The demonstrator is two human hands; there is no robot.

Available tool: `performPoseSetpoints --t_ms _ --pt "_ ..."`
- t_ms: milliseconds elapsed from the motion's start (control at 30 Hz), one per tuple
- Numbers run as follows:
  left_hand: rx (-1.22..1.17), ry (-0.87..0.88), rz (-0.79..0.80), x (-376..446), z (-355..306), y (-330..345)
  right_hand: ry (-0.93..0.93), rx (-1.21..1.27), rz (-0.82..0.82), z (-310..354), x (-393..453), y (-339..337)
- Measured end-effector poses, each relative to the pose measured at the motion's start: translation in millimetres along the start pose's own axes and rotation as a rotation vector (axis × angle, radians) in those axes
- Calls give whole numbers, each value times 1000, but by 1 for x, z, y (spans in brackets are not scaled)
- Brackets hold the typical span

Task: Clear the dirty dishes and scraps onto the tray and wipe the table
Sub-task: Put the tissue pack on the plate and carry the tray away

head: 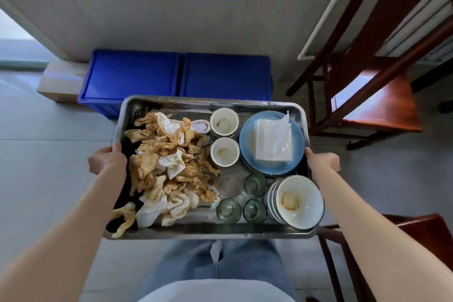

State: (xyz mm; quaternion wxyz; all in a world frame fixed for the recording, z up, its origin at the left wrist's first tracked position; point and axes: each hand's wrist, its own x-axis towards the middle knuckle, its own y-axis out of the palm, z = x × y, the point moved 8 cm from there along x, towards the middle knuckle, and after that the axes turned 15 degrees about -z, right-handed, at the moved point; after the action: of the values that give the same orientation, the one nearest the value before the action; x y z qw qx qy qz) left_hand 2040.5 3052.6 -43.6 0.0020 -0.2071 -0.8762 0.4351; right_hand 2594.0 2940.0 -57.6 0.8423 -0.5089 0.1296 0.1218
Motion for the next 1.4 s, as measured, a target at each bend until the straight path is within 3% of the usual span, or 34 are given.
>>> performPoseSetpoints --t_ms 333,667,1000,1400 --pt "30 -13 0 17 -125 137 -14 -49 30 146 77 87" --pt "-3 -94 -54 36 -190 279 -13 -70 53 265 161 201" --pt "32 -58 -27 76 -203 444 -30 -31 36 310 240 339" --pt "20 -68 64 110 -161 618 -97 -167 78 291 325 503"
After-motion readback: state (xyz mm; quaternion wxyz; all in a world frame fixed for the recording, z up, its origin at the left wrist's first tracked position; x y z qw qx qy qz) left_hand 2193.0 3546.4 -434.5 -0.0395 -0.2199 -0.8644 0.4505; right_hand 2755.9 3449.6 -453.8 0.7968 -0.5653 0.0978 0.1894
